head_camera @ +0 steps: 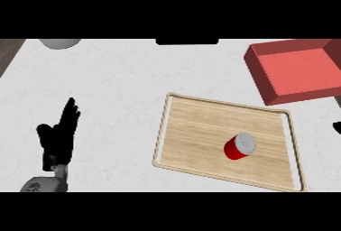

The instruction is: Pick the can from the tray and place it in the cardboard box

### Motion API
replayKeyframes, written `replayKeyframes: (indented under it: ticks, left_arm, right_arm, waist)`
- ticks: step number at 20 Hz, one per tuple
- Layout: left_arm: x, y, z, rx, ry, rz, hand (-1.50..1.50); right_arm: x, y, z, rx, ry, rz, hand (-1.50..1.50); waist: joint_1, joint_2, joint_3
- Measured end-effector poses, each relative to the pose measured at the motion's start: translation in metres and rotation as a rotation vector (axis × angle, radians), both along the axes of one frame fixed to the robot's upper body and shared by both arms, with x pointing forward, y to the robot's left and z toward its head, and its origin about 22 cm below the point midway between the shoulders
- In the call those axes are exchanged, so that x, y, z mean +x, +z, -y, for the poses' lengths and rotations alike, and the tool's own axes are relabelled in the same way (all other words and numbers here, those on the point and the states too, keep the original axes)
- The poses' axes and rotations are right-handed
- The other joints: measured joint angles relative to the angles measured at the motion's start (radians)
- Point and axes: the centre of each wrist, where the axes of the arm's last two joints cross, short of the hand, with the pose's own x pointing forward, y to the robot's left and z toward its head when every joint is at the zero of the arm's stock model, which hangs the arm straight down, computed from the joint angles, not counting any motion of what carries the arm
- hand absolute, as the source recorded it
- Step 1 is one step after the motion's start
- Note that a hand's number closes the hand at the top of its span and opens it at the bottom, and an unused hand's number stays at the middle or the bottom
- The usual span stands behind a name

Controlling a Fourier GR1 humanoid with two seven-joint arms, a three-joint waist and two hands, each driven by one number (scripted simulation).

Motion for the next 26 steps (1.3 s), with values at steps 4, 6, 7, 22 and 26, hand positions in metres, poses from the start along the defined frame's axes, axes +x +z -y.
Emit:
replayKeyframes:
  ticks: [4,6,7,22,26]
  left_arm:
    - [0.003,0.002,0.002,0.003,-0.015,0.002,0.0]
    - [0.002,-0.004,0.002,0.002,-0.021,0.004,0.0]
    - [0.005,-0.003,0.006,0.001,-0.02,0.004,0.0]
    - [0.009,-0.001,-0.002,-0.007,-0.018,-0.006,0.0]
    - [0.007,-0.003,0.001,-0.007,-0.02,-0.005,0.0]
  right_arm:
    - [0.011,0.013,-0.013,-0.054,-0.015,-0.118,-1.5]
    - [0.017,0.02,-0.023,-0.072,-0.007,-0.148,-1.5]
    - [0.019,0.023,-0.028,-0.079,0.005,-0.16,-1.5]
    - [0.046,0.016,-0.075,-0.036,0.102,-0.317,-1.5]
    - [0.055,0.008,-0.085,-0.04,0.095,-0.336,-1.5]
  waist:
    - [0.016,0.002,0.0]
    - [0.023,0.004,0.0]
    - [0.024,0.004,0.0]
    - [0.025,0.003,0.001]
    - [0.024,0.002,0.001]
